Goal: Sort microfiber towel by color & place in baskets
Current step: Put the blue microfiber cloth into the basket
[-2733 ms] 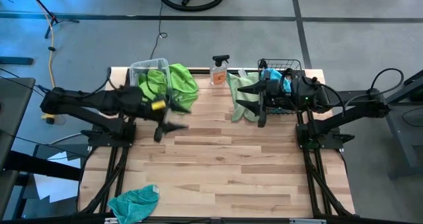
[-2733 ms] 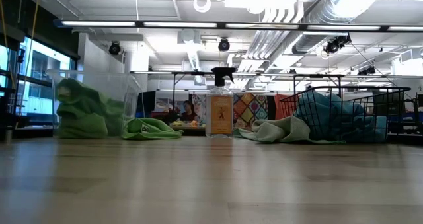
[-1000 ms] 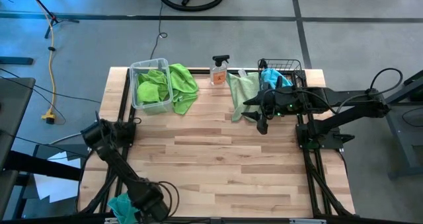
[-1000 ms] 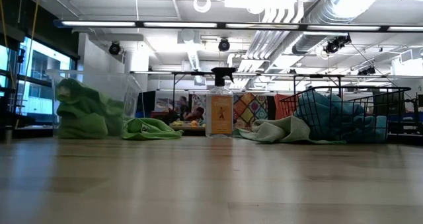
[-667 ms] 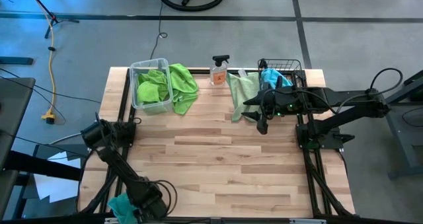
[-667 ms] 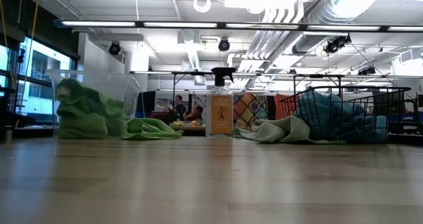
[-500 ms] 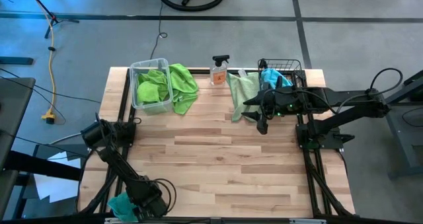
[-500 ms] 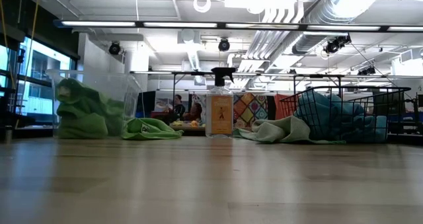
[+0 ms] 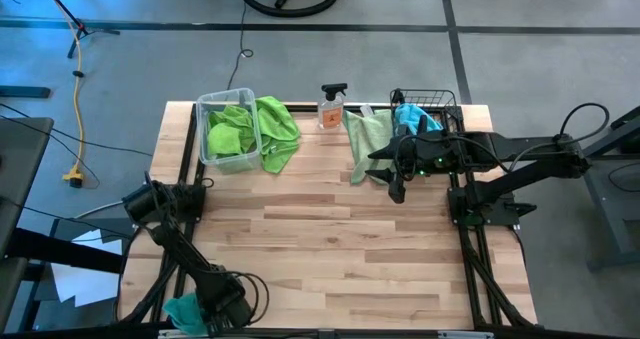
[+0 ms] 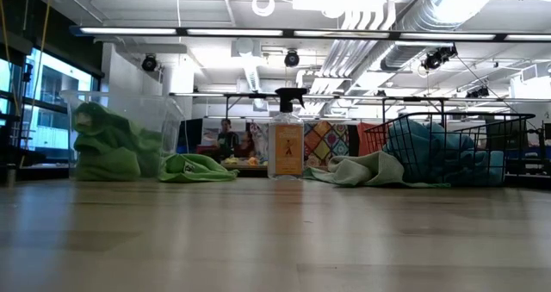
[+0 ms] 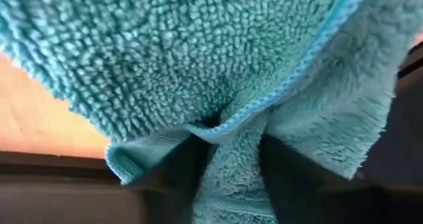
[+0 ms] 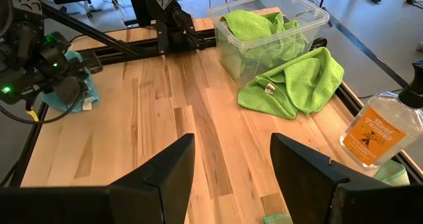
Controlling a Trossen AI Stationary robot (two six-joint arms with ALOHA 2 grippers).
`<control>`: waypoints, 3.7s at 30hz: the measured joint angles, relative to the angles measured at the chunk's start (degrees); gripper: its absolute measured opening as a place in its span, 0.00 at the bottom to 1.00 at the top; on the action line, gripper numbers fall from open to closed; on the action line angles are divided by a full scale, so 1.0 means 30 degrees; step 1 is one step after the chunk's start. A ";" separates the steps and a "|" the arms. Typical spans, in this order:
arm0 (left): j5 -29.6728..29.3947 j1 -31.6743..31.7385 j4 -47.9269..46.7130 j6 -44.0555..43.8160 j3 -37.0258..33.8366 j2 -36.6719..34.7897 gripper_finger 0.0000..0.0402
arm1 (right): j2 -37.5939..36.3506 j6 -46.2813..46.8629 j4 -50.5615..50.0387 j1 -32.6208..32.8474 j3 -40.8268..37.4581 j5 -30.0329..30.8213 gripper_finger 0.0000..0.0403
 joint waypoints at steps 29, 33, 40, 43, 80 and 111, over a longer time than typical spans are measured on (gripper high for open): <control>-0.2624 0.0109 -0.0297 0.3061 -0.0007 -0.7542 0.00 | 0.0000 0.0000 0.0000 0.0007 0.0000 0.0003 0.49; -0.3510 0.0358 -0.0289 0.4052 0.0000 -0.9825 0.00 | 0.0000 0.0007 0.0000 0.0001 0.0000 0.0006 0.49; -0.4506 0.1097 -0.0277 0.5487 0.0000 -1.1632 0.00 | 0.0000 0.0007 -0.0005 0.0007 0.0000 0.0002 0.49; -0.4530 0.1218 -0.0097 0.6361 0.0000 -1.1563 0.00 | 0.0000 0.0007 -0.0007 0.0007 0.0000 0.0006 0.49; -1.5163 1.3834 1.2004 2.4508 0.0007 -1.3146 0.00 | -0.0007 0.0849 -0.0105 0.0007 0.0000 -0.0576 0.49; -1.1642 1.8281 1.1421 2.6097 0.0000 -1.3933 0.00 | 0.0605 -0.0511 0.6147 0.0007 -0.0015 -0.0153 0.62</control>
